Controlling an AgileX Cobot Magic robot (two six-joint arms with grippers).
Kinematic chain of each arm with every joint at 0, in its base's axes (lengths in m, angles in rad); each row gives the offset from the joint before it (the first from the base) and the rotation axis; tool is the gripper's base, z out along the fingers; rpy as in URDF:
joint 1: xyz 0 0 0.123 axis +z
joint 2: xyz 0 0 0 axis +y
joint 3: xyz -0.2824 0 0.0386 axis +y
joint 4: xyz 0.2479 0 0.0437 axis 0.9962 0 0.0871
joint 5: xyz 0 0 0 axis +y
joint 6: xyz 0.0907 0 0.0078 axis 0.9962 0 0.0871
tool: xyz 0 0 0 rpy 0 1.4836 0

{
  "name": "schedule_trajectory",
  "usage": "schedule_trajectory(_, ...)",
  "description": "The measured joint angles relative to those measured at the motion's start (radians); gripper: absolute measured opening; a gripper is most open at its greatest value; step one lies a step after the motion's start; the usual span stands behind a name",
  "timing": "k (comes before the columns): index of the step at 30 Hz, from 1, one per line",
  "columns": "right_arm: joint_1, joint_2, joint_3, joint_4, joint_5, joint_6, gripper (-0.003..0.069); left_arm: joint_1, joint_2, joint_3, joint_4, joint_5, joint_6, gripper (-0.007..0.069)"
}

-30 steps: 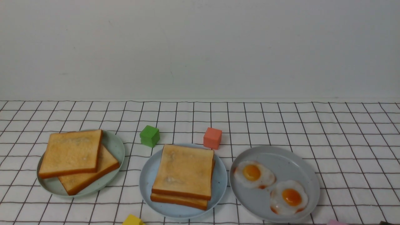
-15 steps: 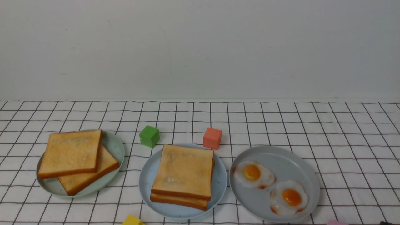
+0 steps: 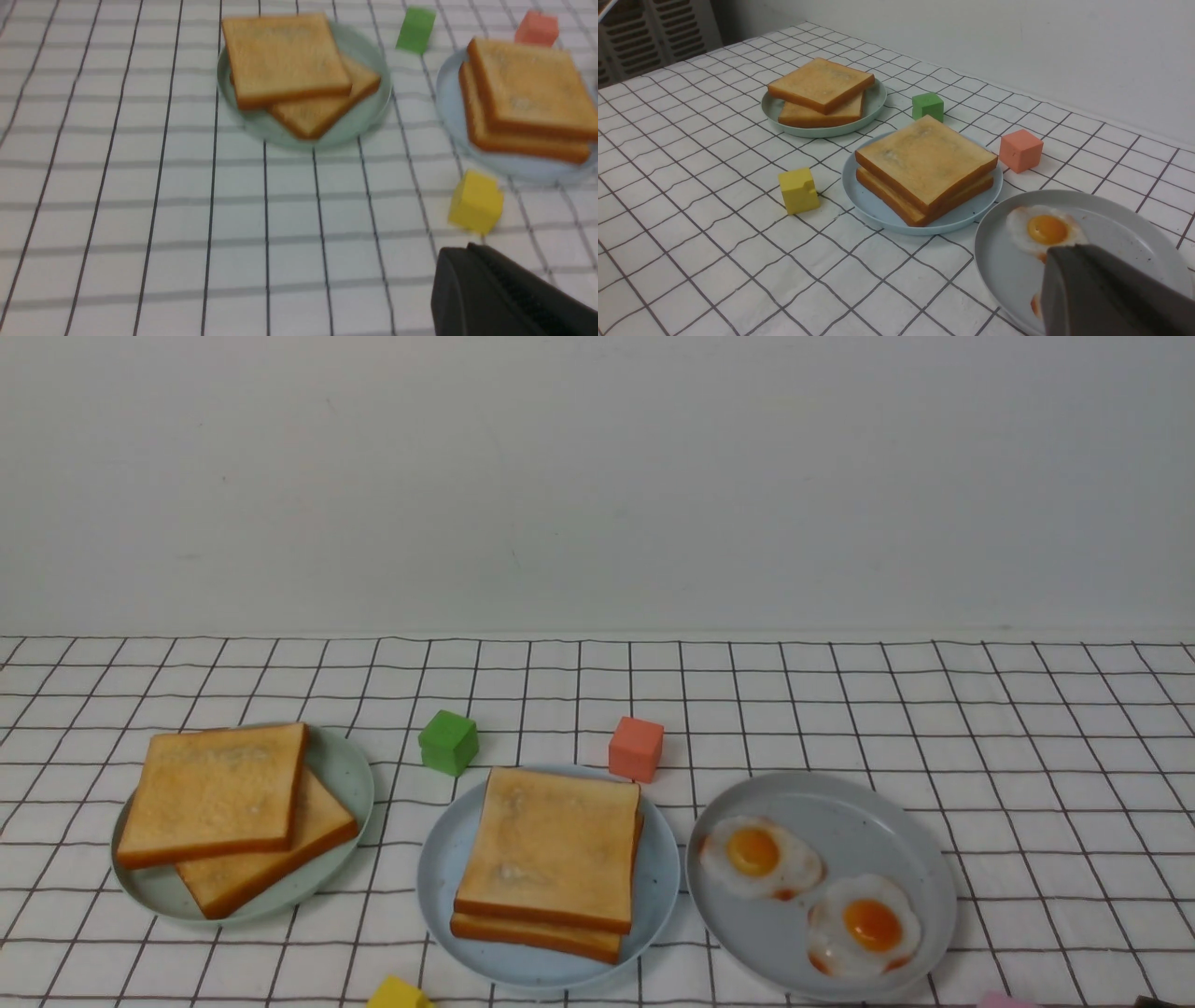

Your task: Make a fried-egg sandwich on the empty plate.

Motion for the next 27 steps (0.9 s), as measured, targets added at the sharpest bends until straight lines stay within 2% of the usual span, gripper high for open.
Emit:
schedule_trajectory(1, 0.000, 0.000, 0.000, 0.000, 0.000, 0.000, 0.0032, 0.000, 0.000, 0.000, -0.012, -0.139, 0.004, -0.0010)
schedule_trajectory(2, 0.000, 0.000, 0.000, 0.000, 0.000, 0.000, 0.0032, 0.000, 0.000, 0.000, -0.014, -0.157, 0.005, -0.0010)
schedule_trajectory(3, 0.000, 0.000, 0.000, 0.000, 0.000, 0.000, 0.0036, 0.000, 0.000, 0.010, -0.016, -0.311, 0.005, -0.0010)
schedule_trajectory(7, 0.000, 0.000, 0.000, 0.000, -0.001, 0.000, 0.0040, 0.000, 0.000, 0.121, -0.018, -0.511, -0.026, -0.0008)
schedule_trajectory(15, 0.000, 0.000, 0.001, 0.000, 0.000, 0.000, 0.0050, 0.000, 0.001, 0.478, -0.019, -0.466, -0.110, -0.0001)
schedule_trajectory(27, 0.000, 0.000, 0.001, 0.000, 0.000, 0.000, 0.0071, 0.000, 0.001, 0.528, -0.022, -0.525, -0.114, 0.0011)
